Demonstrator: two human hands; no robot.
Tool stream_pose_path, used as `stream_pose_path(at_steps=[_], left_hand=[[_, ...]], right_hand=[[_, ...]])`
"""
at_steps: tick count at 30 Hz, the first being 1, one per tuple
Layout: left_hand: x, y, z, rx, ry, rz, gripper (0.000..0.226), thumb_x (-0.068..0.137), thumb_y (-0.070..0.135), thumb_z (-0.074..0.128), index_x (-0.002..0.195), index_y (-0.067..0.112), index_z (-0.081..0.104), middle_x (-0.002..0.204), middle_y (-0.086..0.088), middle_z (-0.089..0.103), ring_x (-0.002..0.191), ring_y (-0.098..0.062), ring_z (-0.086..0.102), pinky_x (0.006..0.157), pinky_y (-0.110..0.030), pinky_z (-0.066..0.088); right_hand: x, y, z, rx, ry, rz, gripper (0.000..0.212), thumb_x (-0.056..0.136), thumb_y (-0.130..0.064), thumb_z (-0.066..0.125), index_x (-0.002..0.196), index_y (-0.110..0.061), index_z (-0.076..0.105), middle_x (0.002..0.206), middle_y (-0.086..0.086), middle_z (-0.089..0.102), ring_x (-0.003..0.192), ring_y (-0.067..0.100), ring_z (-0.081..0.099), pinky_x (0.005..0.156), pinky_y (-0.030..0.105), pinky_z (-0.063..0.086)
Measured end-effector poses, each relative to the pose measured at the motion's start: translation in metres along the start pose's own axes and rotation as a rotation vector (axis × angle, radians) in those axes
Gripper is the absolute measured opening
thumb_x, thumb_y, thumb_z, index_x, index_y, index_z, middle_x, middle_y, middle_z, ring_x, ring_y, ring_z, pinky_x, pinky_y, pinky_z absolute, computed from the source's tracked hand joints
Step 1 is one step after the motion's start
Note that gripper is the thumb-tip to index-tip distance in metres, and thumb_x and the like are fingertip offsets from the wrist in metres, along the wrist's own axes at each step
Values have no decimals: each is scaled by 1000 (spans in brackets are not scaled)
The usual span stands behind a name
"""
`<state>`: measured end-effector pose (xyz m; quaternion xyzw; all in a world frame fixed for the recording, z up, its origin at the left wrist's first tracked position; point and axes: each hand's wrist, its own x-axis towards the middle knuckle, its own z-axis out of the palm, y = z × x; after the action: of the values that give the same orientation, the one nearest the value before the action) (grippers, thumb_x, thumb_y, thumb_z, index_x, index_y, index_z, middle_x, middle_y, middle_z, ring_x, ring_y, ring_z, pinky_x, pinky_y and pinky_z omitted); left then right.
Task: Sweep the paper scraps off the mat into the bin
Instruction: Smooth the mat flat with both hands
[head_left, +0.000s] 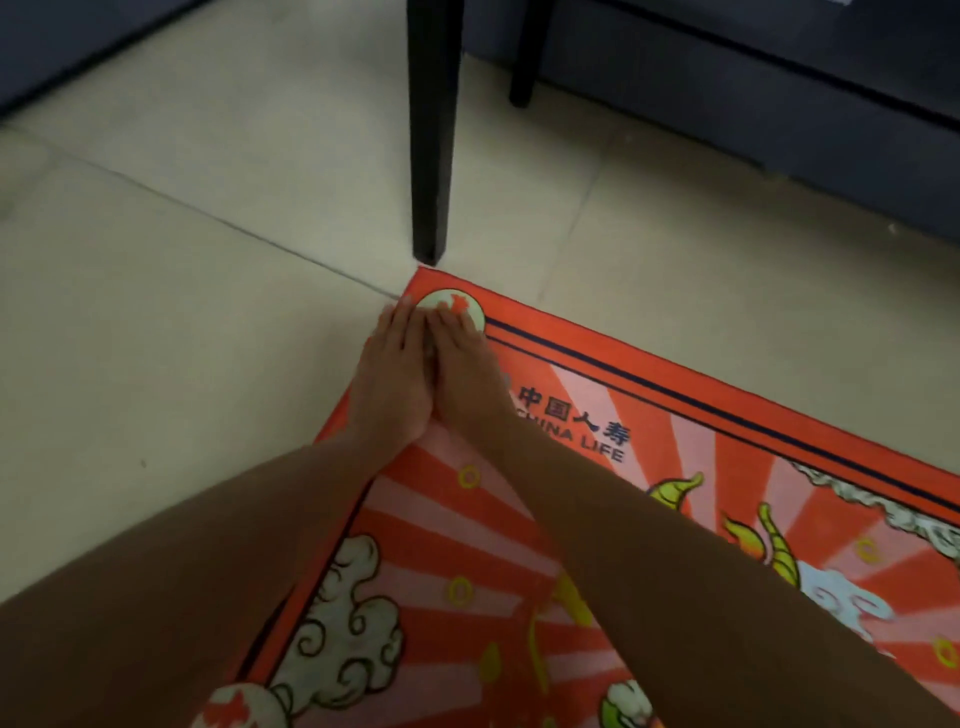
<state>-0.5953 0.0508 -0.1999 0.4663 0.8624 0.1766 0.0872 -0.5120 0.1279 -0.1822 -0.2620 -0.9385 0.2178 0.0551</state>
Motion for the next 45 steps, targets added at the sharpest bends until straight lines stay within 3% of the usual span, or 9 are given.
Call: stream_pose_path(at_steps=[2,4,9,15,23,28,34,39,45], left_hand=[[10,-1,-5,-39,17,-7,55,100,17,30,151,-1,19,159,-18,20,149,-32,14,122,-39,12],[11,-2,-8,-42,32,58,58,99,13,35,151,0,12,160,-16,16,150,-28,11,122,-37,11],[10,-6,-6,8,11,62,63,95,28,18,153,4,9,161,-9,15,150,-22,8,122,-36,8],[13,-4,-5,122,21,55,76,87,45,-8,155,14,8,163,0,6,151,-17,-1,120,-34,3],[20,-5,-7,142,1,22,55,105,36,14,155,17,7,163,0,7,151,-16,-1,121,-32,-2],[10,-12,-14,197,-31,90,67,96,47,0,156,17,4,164,-1,1,150,-16,-6,120,-33,-7],[-50,-13,-18,176,-41,111,66,98,45,9,155,12,7,163,-4,4,150,-15,-3,122,-33,1],[-49,-17,-18,147,-52,121,64,100,43,14,156,13,6,163,-4,3,150,-14,-1,121,-31,1],[-49,-15,-19,139,-35,128,67,97,46,10,154,10,16,162,-6,14,150,-17,9,120,-32,5]], right_hand=[[20,4,1,-108,-26,-35,57,97,-14,38,152,-3,25,159,14,22,149,30,12,122,42,11],[37,9,4,-257,-72,-59,62,97,-20,34,154,-6,16,162,13,13,150,29,5,121,42,8],[43,9,4,-226,-73,23,61,101,-26,25,156,-12,4,164,4,-1,151,23,-4,123,39,5],[36,12,-7,-163,-20,27,56,105,-28,21,157,-15,4,164,-1,2,151,14,-1,123,31,2],[39,13,-11,-149,-61,33,55,106,-29,21,156,-14,5,164,1,3,151,15,-1,123,32,2],[42,11,-16,-178,-144,36,61,104,-31,26,156,-13,-2,164,2,-4,151,16,-7,123,36,1],[45,7,-16,-227,-165,73,62,105,-33,24,156,-14,-5,164,2,-7,151,17,-8,123,35,1],[38,3,-9,-306,-185,30,59,105,-29,23,156,-9,1,163,6,-9,151,25,-9,123,40,4],[-12,-9,-9,-200,-115,32,57,106,-27,26,156,-15,2,164,1,-2,151,20,-6,123,33,2]])
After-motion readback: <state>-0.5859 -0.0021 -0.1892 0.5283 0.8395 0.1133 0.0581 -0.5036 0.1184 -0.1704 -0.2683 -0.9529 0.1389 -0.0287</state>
